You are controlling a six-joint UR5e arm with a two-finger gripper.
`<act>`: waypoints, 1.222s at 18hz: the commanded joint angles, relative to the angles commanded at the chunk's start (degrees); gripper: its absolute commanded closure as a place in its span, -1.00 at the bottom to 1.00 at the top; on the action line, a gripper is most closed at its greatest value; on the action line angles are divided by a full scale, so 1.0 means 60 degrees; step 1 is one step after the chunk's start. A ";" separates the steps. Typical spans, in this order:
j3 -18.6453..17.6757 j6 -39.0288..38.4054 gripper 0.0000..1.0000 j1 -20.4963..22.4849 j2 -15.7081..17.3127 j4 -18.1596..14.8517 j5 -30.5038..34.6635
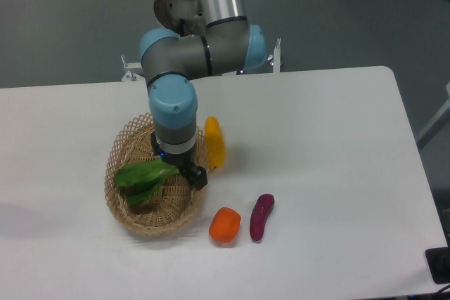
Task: Pick up the green vegetable from the basket
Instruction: 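Move the gripper over the basket and lower it toward the bok choy, then close the gripper on the green bok choy leaves in the basket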
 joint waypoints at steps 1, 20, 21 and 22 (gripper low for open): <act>-0.0073 -0.0015 -1.00 -0.0015 -0.0058 0.0000 0.0000; -0.0103 -0.0394 0.79 -0.0571 -0.0162 -0.0161 0.0015; -0.0103 -0.0454 0.82 -0.0557 -0.0147 -0.0161 0.0029; -0.0088 -0.0469 0.82 -0.0557 -0.0103 -0.0161 0.0029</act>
